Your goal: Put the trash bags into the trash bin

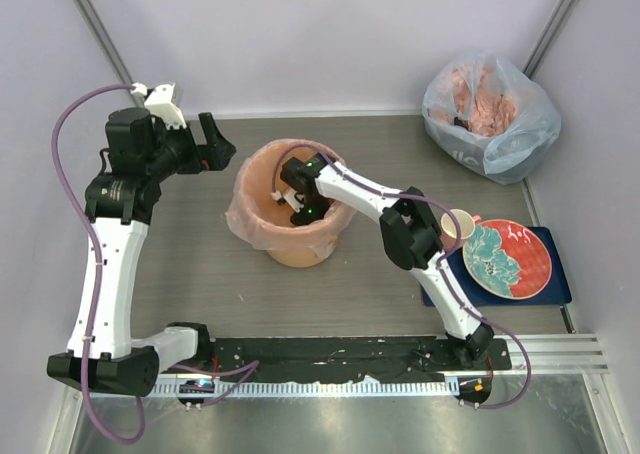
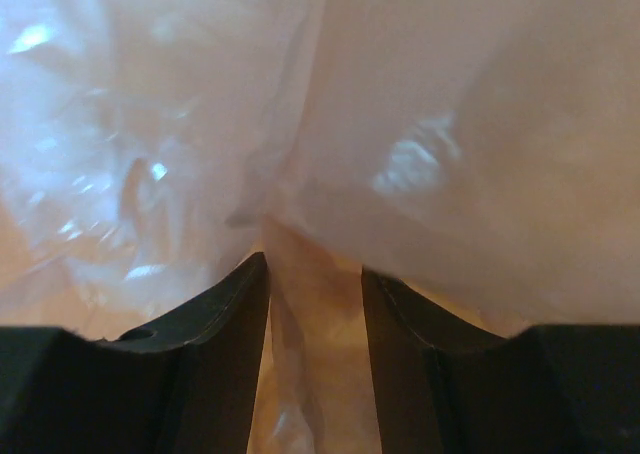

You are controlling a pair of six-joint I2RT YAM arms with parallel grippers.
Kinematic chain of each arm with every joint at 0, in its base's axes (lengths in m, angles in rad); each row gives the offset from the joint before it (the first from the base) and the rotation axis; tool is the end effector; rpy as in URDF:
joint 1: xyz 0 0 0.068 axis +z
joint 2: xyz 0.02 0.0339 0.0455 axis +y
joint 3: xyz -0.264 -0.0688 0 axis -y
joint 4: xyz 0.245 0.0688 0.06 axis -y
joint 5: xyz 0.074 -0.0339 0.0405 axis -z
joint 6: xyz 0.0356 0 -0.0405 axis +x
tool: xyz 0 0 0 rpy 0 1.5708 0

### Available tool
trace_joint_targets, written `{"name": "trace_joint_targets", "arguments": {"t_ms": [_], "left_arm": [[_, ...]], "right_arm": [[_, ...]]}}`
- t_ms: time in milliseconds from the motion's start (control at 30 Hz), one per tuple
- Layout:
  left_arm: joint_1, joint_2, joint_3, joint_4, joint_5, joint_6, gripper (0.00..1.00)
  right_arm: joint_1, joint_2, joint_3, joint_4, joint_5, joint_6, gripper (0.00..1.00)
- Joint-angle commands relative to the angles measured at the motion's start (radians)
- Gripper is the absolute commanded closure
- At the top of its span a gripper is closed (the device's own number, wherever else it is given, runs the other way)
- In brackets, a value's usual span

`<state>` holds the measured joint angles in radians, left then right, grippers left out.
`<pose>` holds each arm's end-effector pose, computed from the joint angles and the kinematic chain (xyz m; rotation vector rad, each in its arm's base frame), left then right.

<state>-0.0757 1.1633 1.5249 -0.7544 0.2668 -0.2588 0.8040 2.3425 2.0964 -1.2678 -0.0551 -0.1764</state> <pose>0.2220 -0.0263 0.4572 -0.0042 1.9799 -0.4803 0.3195 0.3345 0.1919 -1.4629 2.7361 0.1086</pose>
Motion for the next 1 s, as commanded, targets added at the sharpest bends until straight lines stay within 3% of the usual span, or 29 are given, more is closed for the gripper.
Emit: {"name": "trace_joint_targets", "arguments": {"t_ms": [0, 300, 433, 600, 767, 967], "left_arm": [[0.014, -0.027, -0.025, 0.033, -0.017, -0.019, 0.0], [0.053, -0.048, -0.06, 0.024, -0.023, -0.023, 0.0], [0.06, -0.037, -0.058, 0.01, -0.021, -0.023, 0.01], [0.06, -0.022, -0.062, 0.023, 0.009, -0.037, 0.0], [0.06, -0.007, -0.06, 0.046, 0.034, -0.049, 0.0], [0.06, -0.002, -0.089, 0.079, 0.066, -0.068, 0.0]], "right_arm": [[0.006, 0.067, 0.045, -0.116, -0.022, -0.077, 0.5], [0.006, 0.121, -0.065, -0.157, 0.037, -0.227, 0.48], [0.006, 0.129, -0.027, -0.185, 0.037, -0.255, 0.47], [0.008, 0.092, 0.068, -0.194, 0.002, -0.226, 0.48], [0.014, 0.006, 0.033, -0.139, -0.028, -0.17, 0.56], [0.017, -0.063, -0.022, -0.122, -0.037, -0.144, 0.57]]}}
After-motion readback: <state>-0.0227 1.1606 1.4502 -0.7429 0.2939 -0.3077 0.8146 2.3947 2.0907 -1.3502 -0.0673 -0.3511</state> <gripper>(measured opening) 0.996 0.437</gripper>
